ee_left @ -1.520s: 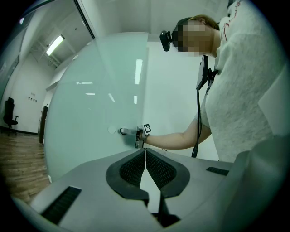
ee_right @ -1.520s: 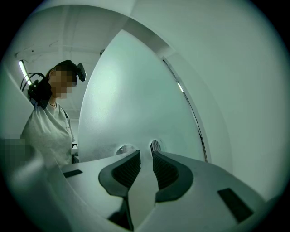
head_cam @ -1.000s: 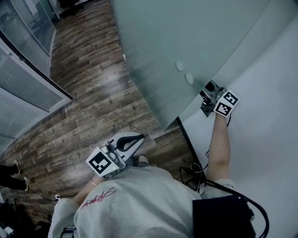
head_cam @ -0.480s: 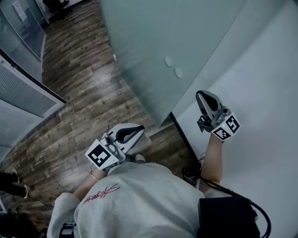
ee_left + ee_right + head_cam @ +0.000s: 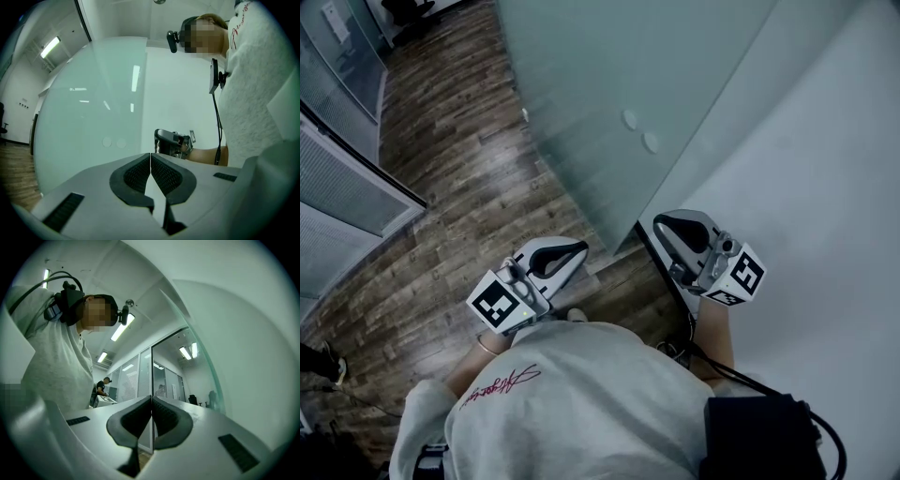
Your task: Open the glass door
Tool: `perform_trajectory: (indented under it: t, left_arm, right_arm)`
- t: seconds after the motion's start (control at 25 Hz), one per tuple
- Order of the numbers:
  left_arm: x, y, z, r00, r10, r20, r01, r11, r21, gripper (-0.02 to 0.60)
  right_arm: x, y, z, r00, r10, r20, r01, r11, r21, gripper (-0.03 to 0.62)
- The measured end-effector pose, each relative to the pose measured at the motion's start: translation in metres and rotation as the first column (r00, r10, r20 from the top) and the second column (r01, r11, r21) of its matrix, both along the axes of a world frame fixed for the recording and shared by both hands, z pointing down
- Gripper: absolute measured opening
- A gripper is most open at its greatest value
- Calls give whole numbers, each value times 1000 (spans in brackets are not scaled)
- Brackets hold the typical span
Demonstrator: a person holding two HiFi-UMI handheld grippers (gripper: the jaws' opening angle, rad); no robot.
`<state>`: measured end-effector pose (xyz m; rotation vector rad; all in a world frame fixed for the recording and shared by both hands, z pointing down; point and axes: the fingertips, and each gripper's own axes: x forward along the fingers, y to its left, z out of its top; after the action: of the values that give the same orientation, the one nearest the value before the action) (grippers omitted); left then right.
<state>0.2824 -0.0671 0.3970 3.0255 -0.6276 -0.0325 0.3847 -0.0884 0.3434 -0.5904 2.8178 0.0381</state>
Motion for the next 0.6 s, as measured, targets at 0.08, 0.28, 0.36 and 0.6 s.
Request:
perform_trajectory:
  t: [0.08,0.28,0.36,0.6]
  left_arm:
    - [-2,1,0,1000,-7,-3,7,1000,6,18]
    - [-4,1,2,1000,-27,-4,27,1000,9,18]
    - [-7,1,2,999,-38,-12,38,999,13,18]
    - [-16,1,-1,996,-82,-32,83,996,17,18]
  right_arm:
    - [-12,5,1,999,-11,-35,11,1000,8,18]
    - [-31,18,3,999,-33,-43,34,999,9,18]
    - [-39,19,7,998,-49,-34,49,999,-1,18]
    - [-58,23,22,992,-101,-70,99,995,-31,18]
